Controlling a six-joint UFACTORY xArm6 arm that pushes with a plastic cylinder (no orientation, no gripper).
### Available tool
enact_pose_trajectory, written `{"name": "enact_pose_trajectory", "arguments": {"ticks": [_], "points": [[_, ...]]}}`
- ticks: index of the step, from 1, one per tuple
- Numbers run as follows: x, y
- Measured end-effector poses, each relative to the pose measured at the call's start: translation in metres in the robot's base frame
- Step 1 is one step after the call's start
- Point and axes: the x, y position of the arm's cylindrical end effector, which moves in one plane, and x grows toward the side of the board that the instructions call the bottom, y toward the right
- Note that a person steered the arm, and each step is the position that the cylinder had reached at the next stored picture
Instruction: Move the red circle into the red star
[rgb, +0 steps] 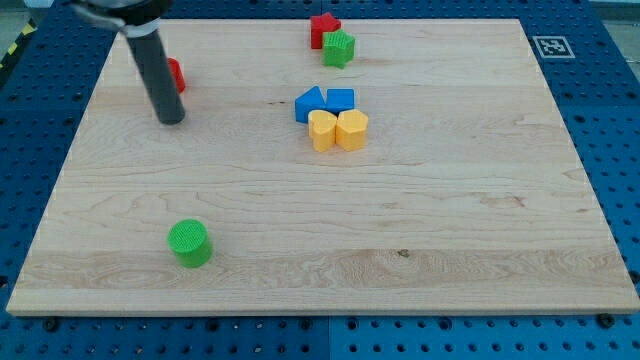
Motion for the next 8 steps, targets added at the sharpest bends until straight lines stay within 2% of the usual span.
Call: {"name": "enact_pose_trajectory", "arguments": {"ticks": [1,2,5,8], "points": [[-0.01,-0.025],[-0.028,-0.027],[-0.03,-0.027],[-0.108,-0.029]]}}
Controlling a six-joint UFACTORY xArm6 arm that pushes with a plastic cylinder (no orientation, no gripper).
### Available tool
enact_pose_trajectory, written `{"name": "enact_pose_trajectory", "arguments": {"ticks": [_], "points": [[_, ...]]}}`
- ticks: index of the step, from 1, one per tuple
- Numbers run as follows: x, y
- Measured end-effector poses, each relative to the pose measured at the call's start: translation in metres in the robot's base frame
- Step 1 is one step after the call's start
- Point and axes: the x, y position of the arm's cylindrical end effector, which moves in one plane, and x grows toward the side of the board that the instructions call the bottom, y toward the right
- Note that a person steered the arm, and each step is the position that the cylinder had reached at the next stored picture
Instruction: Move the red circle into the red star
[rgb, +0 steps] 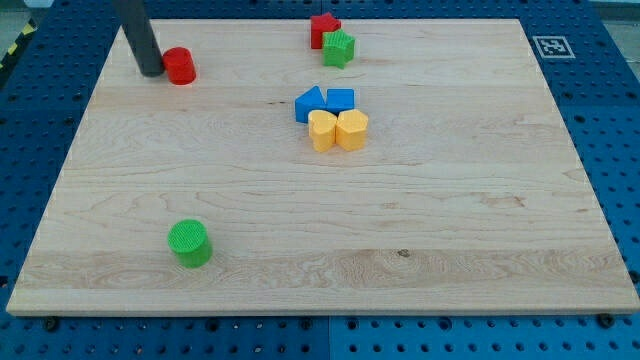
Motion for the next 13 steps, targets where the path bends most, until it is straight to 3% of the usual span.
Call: {"name": "enact_pose_trajectory", "arguments": {"ticks": [2,5,8,10,12,13], "points": [[0.018,0.019],[-0.012,0.125],[0.04,0.116],[0.0,0.2],[0.042,0.17],[0.08,0.114]]}}
